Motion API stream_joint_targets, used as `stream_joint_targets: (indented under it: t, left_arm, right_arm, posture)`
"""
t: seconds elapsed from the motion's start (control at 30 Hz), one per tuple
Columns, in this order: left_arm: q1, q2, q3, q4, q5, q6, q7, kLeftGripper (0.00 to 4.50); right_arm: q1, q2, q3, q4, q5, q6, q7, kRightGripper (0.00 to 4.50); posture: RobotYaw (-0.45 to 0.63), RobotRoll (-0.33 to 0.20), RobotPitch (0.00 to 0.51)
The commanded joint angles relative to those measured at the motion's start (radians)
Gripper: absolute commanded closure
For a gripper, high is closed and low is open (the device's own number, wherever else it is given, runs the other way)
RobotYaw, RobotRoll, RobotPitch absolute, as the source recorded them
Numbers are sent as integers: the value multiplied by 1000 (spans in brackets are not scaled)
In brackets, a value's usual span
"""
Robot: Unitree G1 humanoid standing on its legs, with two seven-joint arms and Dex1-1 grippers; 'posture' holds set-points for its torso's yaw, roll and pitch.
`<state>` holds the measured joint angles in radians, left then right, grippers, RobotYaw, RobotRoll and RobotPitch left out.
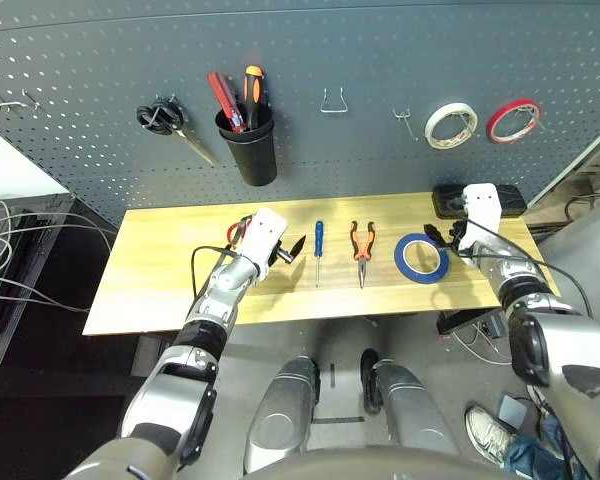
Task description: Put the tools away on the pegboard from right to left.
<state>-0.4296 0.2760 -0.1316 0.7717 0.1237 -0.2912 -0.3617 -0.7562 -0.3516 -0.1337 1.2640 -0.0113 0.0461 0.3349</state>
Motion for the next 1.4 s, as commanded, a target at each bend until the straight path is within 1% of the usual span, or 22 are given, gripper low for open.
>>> stream_joint_targets:
  t: [0.03,0.33,0.47,0.57,0.7,0.87,0.9,1.0,1.23,1.3,1.4]
  left_arm:
    - [35,-1,-22,-30,14,3,-23,10]
    - [80,9,-81,-88,61,-11,-61,10]
    - [95,19,-109,-122,67,-71,-90,10]
    - [104,31,-137,-142,68,-152,-129,0]
    - [105,51,-173,-154,93,-265,-157,0]
    - [91,52,-180,-130,101,-297,-151,0]
    - [84,50,-176,-122,99,-296,-147,0]
    - [71,45,-171,-108,95,-295,-143,0]
    - [37,35,-158,-67,91,-315,-115,0]
    - [28,31,-148,-65,81,-323,-103,0]
    - [25,18,-135,-88,66,-336,-90,0]
  right_arm:
    - [33,0,17,-10,-14,30,-16,0]
    - [51,13,33,-12,-14,56,-47,0]
    - [42,22,32,-9,-9,71,-59,0]
    - [37,28,23,-10,0,82,-68,585]
    - [37,31,18,-11,7,100,-74,1991]
    - [36,30,12,-14,13,115,-82,3696]
    - [36,27,10,-15,14,114,-86,3769]
    - [35,20,6,-19,17,109,-94,3769]
    - [37,7,7,-67,24,71,-71,3770]
    - [49,2,19,-109,18,42,-55,3770]
    - [95,-9,56,-222,-6,-47,-13,3770]
  posture:
    - [106,0,266]
    - [127,0,286]
    - [131,0,286]
    - [132,0,285]
    - [129,0,284]
    - [123,0,280]
    - [119,0,278]
    - [119,0,278]
    - [104,0,247]
    - [103,0,241]
    - [98,0,230]
